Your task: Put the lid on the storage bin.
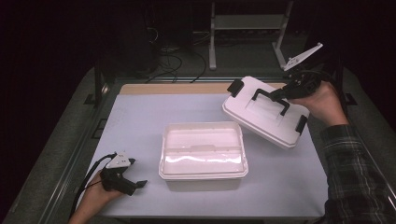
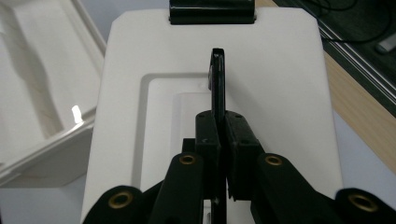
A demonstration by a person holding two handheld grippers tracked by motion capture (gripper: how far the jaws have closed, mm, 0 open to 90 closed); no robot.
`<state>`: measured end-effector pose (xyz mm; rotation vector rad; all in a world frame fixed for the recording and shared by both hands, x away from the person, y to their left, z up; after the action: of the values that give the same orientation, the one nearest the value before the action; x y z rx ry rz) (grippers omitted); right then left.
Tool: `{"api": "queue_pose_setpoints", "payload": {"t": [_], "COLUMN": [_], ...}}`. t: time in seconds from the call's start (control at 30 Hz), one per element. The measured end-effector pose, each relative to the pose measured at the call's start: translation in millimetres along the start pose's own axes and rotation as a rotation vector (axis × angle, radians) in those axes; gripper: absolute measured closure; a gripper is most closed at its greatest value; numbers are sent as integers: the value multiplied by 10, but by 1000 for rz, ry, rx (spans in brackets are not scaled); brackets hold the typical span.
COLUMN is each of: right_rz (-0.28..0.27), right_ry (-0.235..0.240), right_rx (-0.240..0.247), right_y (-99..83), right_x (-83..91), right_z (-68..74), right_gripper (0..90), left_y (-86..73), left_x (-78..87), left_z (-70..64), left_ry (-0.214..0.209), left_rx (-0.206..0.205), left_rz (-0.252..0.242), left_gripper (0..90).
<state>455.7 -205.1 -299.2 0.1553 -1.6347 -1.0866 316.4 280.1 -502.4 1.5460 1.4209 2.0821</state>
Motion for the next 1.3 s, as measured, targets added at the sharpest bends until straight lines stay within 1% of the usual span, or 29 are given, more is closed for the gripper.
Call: {"api": "queue_pose_setpoints", "payload": {"t": [0.03, 0.17, 0.2, 0.23, 0.33, 0.5, 0.6, 0.67, 0.73, 0.93, 1.3], "right_rz": [-9, -19, -22, -24, -23, -11, -5, 7, 10, 15, 41], "right_ry": [19, 64, 75, 94, 127, 195, 228, 250, 263, 327, 422], "right_rx": [13, 51, 58, 74, 98, 156, 187, 210, 225, 283, 347], "right_y": [36, 139, 158, 195, 251, 361, 408, 451, 479, 623, 781], "right_x": [2, 5, 0, -14, -52, -165, -230, -285, -315, -452, -749], "right_z": [52, 212, 242, 307, 424, 676, 802, 917, 982, 1238, 1588], "right_gripper": [843, 843, 843, 843, 843, 843, 843, 843, 843, 843, 843], "left_y": [0, 0, 0, 0, -1, -1, -1, -1, -1, -1, -1], "left_x": [0, 1, 0, 0, 1, 0, 1, 1, 1, 1, 1], "left_z": [0, 1, 0, 0, 1, 1, 2, 1, 1, 1, 2], "left_ry": [0, 0, 0, 0, 0, -1, -1, -1, -1, 1, 1], "left_rx": [0, -1, 0, 0, -1, -1, -1, 0, -1, -2, -2], "left_rz": [0, 1, 1, 1, 1, 1, 2, 3, 3, 1, 1], "left_gripper": [20, 20, 20, 20, 20, 20, 20, 20, 20, 20, 20]}}
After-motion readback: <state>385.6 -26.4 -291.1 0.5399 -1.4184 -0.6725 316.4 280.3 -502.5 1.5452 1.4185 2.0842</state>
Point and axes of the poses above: each handheld gripper's, and its own axes: x roughly backward along the jaws, y roughly out of its top, z roughly to its left, the point moved 7 cm from there along -x, roughly forward along the jaws, and after that the axes turned 6 degrees about -z, right-handed, at the moved point
